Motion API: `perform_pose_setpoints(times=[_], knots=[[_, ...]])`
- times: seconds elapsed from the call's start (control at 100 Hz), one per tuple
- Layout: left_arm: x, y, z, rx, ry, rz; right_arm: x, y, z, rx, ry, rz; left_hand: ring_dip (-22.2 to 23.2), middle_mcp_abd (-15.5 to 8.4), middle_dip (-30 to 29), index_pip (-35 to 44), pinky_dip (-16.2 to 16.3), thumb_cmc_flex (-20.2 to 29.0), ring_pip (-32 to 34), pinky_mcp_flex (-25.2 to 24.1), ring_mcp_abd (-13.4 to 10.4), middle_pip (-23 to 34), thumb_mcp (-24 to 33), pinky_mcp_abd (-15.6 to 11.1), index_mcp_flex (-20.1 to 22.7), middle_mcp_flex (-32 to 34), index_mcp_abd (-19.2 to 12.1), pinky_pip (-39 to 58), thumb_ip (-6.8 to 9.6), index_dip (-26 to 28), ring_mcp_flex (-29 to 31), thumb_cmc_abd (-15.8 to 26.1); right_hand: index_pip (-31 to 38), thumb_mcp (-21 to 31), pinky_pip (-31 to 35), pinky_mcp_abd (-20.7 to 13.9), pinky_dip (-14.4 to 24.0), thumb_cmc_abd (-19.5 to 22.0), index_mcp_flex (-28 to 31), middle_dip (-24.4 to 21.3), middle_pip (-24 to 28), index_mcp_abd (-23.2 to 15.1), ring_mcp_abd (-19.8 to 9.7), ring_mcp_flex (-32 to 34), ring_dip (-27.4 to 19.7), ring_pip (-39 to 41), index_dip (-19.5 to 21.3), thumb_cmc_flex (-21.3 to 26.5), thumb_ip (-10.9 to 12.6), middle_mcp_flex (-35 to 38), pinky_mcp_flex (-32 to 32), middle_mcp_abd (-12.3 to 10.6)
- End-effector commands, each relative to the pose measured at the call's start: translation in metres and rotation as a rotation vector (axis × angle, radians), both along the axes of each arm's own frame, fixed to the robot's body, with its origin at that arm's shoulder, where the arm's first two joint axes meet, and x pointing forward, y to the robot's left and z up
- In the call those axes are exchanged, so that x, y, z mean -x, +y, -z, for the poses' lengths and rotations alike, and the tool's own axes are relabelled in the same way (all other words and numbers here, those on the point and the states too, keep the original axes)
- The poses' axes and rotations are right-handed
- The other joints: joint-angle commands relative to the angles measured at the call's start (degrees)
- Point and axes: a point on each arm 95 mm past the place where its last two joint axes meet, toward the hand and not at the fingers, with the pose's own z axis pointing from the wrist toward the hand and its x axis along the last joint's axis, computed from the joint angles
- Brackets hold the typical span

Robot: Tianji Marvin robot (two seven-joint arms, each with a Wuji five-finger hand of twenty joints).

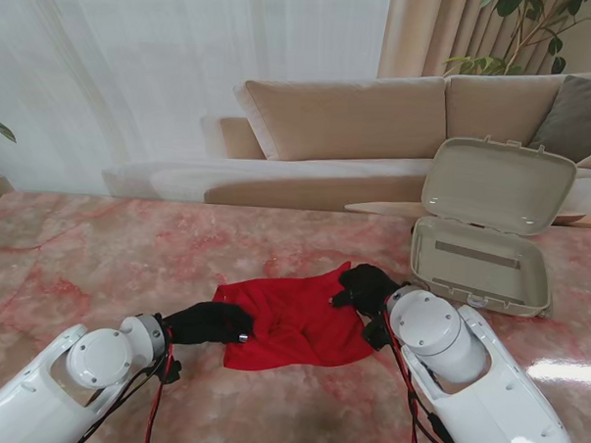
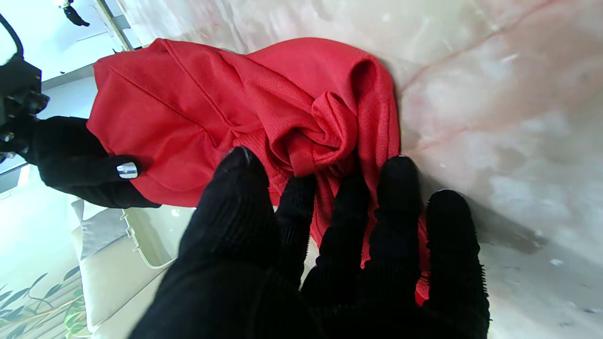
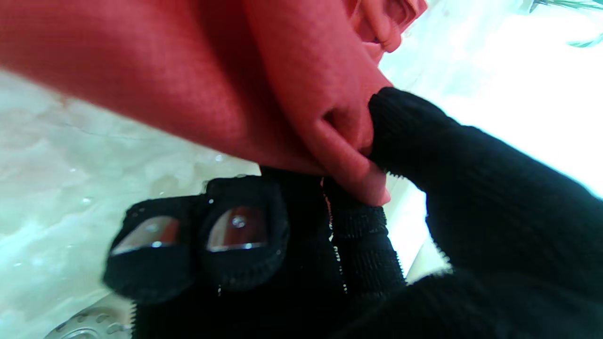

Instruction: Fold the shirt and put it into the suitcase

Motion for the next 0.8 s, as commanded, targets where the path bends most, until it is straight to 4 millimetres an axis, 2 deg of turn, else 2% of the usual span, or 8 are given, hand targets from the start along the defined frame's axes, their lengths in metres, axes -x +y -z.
perform_pose_setpoints(times=[0.0,0.55,0.79], knots=[[0.008,-0.001,0.018,-0.01,0.049,0.0,0.003,0.011,-0.004,-0.03,0.0,-0.02,-4.5,-0.4,-0.4,-0.6,-4.0,-0.5,-6.5,-0.4,4.1,-0.5,-1.0,1.5,0.0,-1.3,-0.4,-5.8,1.02,-0.6,-1.4,2.1,2.3,1.8,7.4,-4.2,-1.4,-1.6,1.3,0.5,2.4,-1.0,-9.1,2.5,1.7,2.9,0.6,-1.4,2.5,1.7,2.8,5.7],[0.006,-0.008,0.019,0.014,0.053,-0.001,0.015,0.063,-0.015,-0.126,-0.059,-0.118,-4.5,-0.4,-0.4,-0.7,-4.1,-0.5,-6.6,-0.6,4.2,-0.5,-1.0,1.6,-0.1,-1.3,-0.3,-5.9,1.06,-0.8,-1.5,2.2,2.1,1.4,7.6,-3.8,-2.3,-1.0,1.1,0.6,2.4,0.0,-8.7,2.5,1.6,2.7,0.7,-0.3,2.2,1.2,2.8,6.4],[0.008,-0.007,0.02,0.014,0.058,-0.011,0.021,0.084,0.001,-0.167,-0.024,-0.183,-4.5,-0.4,-0.4,-0.8,-4.1,-0.5,-6.6,-0.6,4.0,-0.5,-1.0,1.5,-0.1,-1.4,-0.2,-5.9,1.07,-0.9,-1.5,2.3,2.0,1.6,7.4,-3.5,-2.7,-1.0,1.1,0.6,2.3,0.1,-8.5,2.5,1.5,2.4,0.8,-0.3,2.0,1.0,2.2,6.3]])
